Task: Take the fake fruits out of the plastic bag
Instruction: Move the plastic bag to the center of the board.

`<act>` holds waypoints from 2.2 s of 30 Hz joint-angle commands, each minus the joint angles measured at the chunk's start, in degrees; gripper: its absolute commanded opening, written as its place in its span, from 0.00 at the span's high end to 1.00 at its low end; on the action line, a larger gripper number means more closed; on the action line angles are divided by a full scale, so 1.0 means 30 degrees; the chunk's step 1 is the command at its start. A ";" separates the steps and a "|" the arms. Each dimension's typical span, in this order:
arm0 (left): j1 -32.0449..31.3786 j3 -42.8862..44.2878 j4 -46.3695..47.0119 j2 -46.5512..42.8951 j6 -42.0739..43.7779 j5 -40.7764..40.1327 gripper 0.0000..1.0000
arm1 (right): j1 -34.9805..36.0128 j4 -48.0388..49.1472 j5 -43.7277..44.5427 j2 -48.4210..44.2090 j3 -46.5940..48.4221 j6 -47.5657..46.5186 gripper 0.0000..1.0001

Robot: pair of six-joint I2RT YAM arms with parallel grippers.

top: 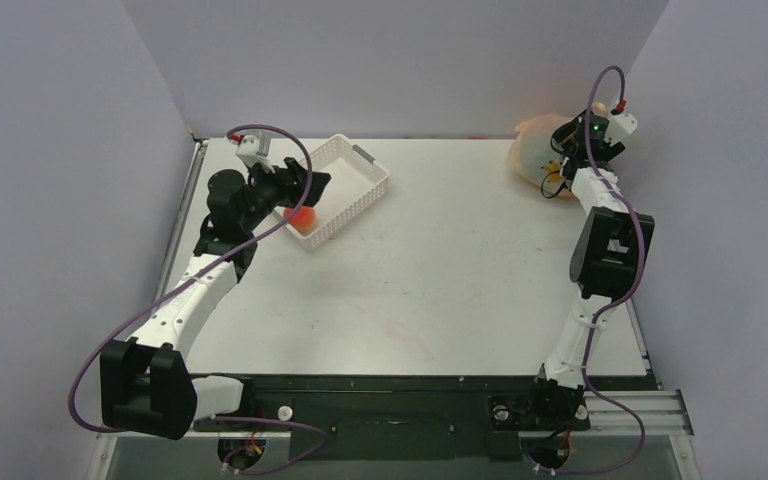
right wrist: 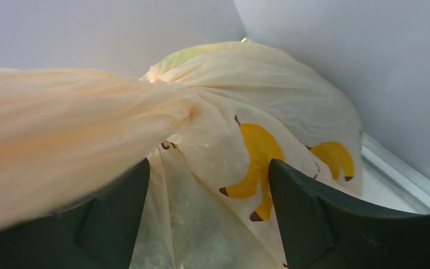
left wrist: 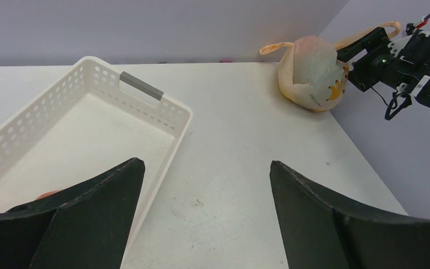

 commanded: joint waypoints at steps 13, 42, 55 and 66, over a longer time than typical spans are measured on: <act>-0.0229 0.0460 0.0756 0.0018 0.0289 0.0277 0.22 | 0.1534 0.0018 0.0108 -0.0597 -0.1836 -0.1487 0.92; -0.0461 0.0856 0.1001 0.1798 -0.0782 0.1368 0.23 | 1.3785 -0.1446 0.4578 -1.2668 -1.6288 0.0247 1.00; -0.3937 0.3047 -0.4744 0.3064 0.3183 -0.2105 0.28 | 2.4428 0.0238 0.8294 -1.5538 -2.0630 0.3532 1.00; -0.7423 0.3817 -0.7297 0.3508 0.5570 -0.2747 0.30 | 2.5216 0.0759 0.8114 -1.9189 -2.2471 0.2681 0.58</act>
